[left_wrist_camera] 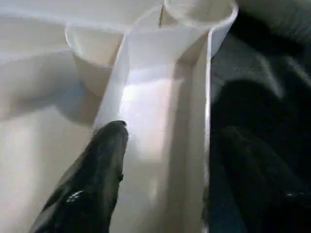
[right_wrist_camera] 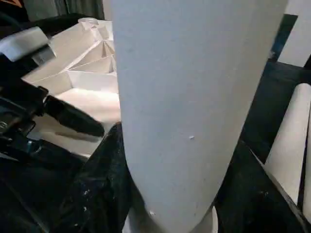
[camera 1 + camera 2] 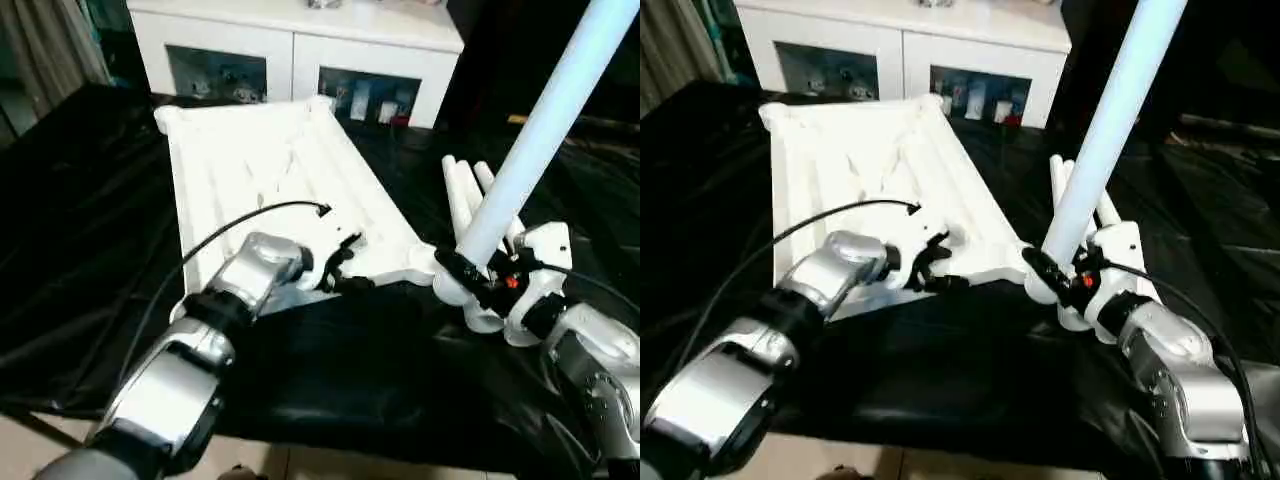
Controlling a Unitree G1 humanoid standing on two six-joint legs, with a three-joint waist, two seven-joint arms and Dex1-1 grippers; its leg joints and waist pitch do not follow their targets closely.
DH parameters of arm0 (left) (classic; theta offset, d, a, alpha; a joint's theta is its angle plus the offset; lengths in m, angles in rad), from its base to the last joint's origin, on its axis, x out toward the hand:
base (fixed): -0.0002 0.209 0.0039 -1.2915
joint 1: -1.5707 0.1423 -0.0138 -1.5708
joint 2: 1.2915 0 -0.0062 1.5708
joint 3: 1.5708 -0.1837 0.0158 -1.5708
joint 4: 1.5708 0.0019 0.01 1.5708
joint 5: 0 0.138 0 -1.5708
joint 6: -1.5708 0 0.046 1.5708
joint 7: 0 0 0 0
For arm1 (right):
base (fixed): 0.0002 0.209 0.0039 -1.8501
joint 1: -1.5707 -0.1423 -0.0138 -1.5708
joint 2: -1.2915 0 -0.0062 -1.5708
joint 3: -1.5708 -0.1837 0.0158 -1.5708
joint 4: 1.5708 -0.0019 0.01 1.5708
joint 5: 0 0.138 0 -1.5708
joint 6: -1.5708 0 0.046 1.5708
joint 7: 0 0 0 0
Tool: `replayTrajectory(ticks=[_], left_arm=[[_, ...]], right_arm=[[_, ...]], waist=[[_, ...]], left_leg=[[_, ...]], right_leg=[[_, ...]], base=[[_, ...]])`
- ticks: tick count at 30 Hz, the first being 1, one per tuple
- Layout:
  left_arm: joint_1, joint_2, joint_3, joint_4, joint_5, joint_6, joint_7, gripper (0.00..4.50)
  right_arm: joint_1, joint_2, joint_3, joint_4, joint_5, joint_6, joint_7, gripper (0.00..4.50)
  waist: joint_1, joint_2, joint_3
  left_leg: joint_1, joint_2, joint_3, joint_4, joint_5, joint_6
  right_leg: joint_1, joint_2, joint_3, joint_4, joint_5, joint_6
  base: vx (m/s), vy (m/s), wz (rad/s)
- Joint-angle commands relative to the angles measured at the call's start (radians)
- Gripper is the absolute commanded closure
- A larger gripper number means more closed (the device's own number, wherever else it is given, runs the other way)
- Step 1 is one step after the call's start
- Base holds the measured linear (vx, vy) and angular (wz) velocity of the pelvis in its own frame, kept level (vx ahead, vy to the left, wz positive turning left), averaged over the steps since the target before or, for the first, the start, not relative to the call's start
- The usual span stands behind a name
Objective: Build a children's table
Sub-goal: Insert table leg to table base
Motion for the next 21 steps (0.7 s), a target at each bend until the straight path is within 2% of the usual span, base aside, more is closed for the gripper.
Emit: replayTrajectory(ticks=[1,4,6,7,10,13,18,21], left_arm=[[-0.013,-0.004,-0.017,0.022,0.016,0.016,-0.003,1.48],[-0.038,-0.016,-0.027,0.066,0.041,0.028,-0.026,1.77],[-0.045,-0.021,-0.025,0.079,0.046,0.029,-0.026,1.94],[-0.051,-0.024,-0.023,0.086,0.047,0.029,-0.025,1.94],[-0.066,-0.034,-0.021,0.103,0.053,0.026,-0.018,2.18],[-0.07,-0.036,-0.025,0.114,0.06,0.004,-0.026,2.42],[-0.075,-0.035,-0.027,0.132,0.078,-0.041,-0.053,2.78],[-0.076,-0.028,-0.028,0.138,0.083,-0.048,-0.062,2.99]], right_arm=[[-0.008,-0.019,-0.004,-0.007,-0.007,0.002,0.005,2.63],[-0.012,-0.024,0.0,-0.004,-0.01,0.003,0.01,2.63],[-0.012,-0.026,0.0,-0.004,-0.011,0.003,0.01,2.63],[-0.013,-0.026,0.0,-0.002,-0.012,0.003,0.01,2.63],[-0.015,-0.026,0.001,0.0,-0.015,0.001,0.008,2.63],[-0.016,-0.026,0.004,0.002,-0.017,-0.001,0.006,2.63],[-0.017,-0.028,0.009,0.003,-0.023,-0.005,0.002,2.63],[-0.018,-0.027,0.012,0.005,-0.025,-0.008,0.0,2.63]], waist=[[0.005,0.002,-0.068],[0.003,0.005,-0.064],[0.003,0.004,-0.065],[0.004,0.01,-0.064],[0.005,0.008,-0.069],[0.007,0.011,-0.069],[0.007,0.016,-0.066],[0.006,0.017,-0.066]], left_leg=[[0.026,0.099,-0.04,-0.095,-0.2,0.065],[0.03,0.1,-0.042,-0.104,-0.285,0.017],[0.031,0.099,-0.043,-0.105,-0.302,0.006],[0.03,0.098,-0.044,-0.105,-0.301,0.004],[0.026,0.098,-0.041,-0.101,-0.239,0.029],[0.025,0.098,-0.04,-0.099,-0.212,0.053],[0.026,0.1,-0.041,-0.103,-0.253,0.043],[0.026,0.1,-0.042,-0.104,-0.261,0.033]], right_leg=[[0.045,-0.067,0.033,-0.049,-0.141,-0.27],[0.039,-0.064,0.034,-0.06,-0.224,-0.238],[0.037,-0.064,0.033,-0.062,-0.239,-0.228],[0.038,-0.065,0.034,-0.061,-0.235,-0.228],[0.041,-0.065,0.034,-0.053,-0.142,-0.247],[0.044,-0.066,0.034,-0.053,-0.115,-0.264],[0.042,-0.066,0.033,-0.059,-0.183,-0.253],[0.041,-0.066,0.034,-0.058,-0.181,-0.251]], base=[[0.0,0.0,0.0],[0.0,0.0,0.0],[0.0,0.0,0.0],[0.0,0.0,0.0],[0.0,0.0,0.0],[0.0,0.0,0.0],[0.0,0.0,0.0],[0.0,0.0,0.0]])
